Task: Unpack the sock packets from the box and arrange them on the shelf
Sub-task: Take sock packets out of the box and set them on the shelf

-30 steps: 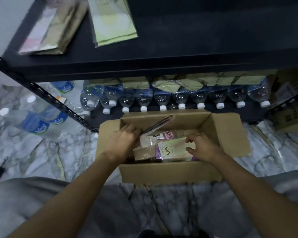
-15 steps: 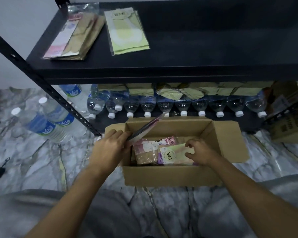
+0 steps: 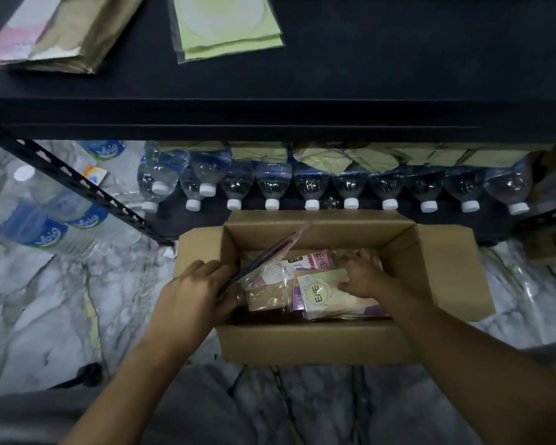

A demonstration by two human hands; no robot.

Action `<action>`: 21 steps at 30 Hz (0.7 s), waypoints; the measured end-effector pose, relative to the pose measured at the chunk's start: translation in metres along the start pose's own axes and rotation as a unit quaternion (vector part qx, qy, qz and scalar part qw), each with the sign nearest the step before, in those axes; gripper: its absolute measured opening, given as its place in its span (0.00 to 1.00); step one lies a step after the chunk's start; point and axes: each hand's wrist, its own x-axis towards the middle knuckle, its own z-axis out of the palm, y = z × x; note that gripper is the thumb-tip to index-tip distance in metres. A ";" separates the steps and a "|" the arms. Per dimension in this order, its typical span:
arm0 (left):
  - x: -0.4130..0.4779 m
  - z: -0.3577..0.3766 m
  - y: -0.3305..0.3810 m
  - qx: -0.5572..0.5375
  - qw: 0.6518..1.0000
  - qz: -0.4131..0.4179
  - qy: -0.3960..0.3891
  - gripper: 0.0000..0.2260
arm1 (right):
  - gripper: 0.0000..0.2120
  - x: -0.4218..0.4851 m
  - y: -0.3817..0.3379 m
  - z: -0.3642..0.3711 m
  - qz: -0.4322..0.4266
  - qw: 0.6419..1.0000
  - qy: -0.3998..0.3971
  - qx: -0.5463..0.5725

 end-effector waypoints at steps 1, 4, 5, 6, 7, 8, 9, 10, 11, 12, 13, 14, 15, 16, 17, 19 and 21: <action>0.001 0.002 0.000 -0.003 1.000 -0.002 -0.007 0.17 | 0.31 0.004 0.001 0.003 0.003 1.000 -0.008 0.006; 0.004 0.000 0.001 -0.012 1.000 -0.009 -0.020 0.13 | 0.31 0.012 0.003 0.008 0.010 1.000 -0.019 0.013; 0.005 0.000 0.002 -0.019 0.999 -0.012 -0.023 0.10 | 0.32 0.014 0.003 0.010 0.013 1.000 -0.019 0.013; 0.005 -0.001 0.004 -0.028 0.999 -0.016 -0.027 0.09 | 0.33 0.017 0.004 0.011 0.017 1.000 -0.020 0.012; 0.006 -0.002 0.005 -0.035 0.999 -0.019 -0.032 0.10 | 0.35 0.019 0.005 0.012 0.019 1.000 -0.021 0.006; 0.007 -0.002 0.006 -0.038 0.998 -0.021 -0.037 0.12 | 0.36 0.021 0.006 0.013 0.021 1.000 -0.022 0.003; 0.008 -0.002 0.007 -0.038 0.998 -0.021 -0.039 0.12 | 0.37 0.023 0.007 0.013 0.019 1.000 -0.022 0.001; 0.008 -0.003 0.007 -0.037 0.998 -0.020 -0.040 0.12 | 0.37 0.023 0.008 0.014 0.020 0.999 -0.025 0.005; 0.007 -0.003 0.006 -0.037 0.998 -0.020 -0.041 0.12 | 0.37 0.023 0.008 0.015 0.022 0.999 -0.025 0.006; 0.007 -0.003 0.006 -0.039 0.998 -0.022 -0.046 0.13 | 0.36 0.023 0.008 0.015 0.027 0.999 -0.022 0.008; 0.006 -0.004 0.005 -0.039 0.998 -0.024 -0.051 0.13 | 0.36 0.022 0.008 0.014 0.032 0.999 -0.018 0.007; 0.005 -0.005 0.005 -0.040 0.997 -0.027 -0.055 0.13 | 0.34 0.021 0.008 0.013 0.033 0.999 -0.014 0.008; 0.004 -0.005 0.004 -0.040 0.997 -0.029 -0.058 0.14 | 0.32 0.020 0.009 0.011 0.032 0.999 -0.014 0.013; 0.003 -0.006 0.004 -0.042 0.997 -0.033 -0.064 0.14 | 0.29 0.020 0.010 0.008 0.034 0.999 -0.017 0.024; 0.002 -0.007 0.003 -0.045 0.996 -0.036 -0.067 0.13 | 0.26 0.020 0.011 0.006 0.038 0.999 -0.023 0.027; 0.001 -0.009 0.002 -0.051 0.996 -0.040 -0.069 0.13 | 0.23 0.017 0.014 0.001 0.039 0.998 -0.038 0.028; 0.001 -0.012 0.004 -0.047 0.995 -0.044 -0.078 0.12 | 0.19 0.013 0.014 -0.003 0.032 0.998 -0.046 0.029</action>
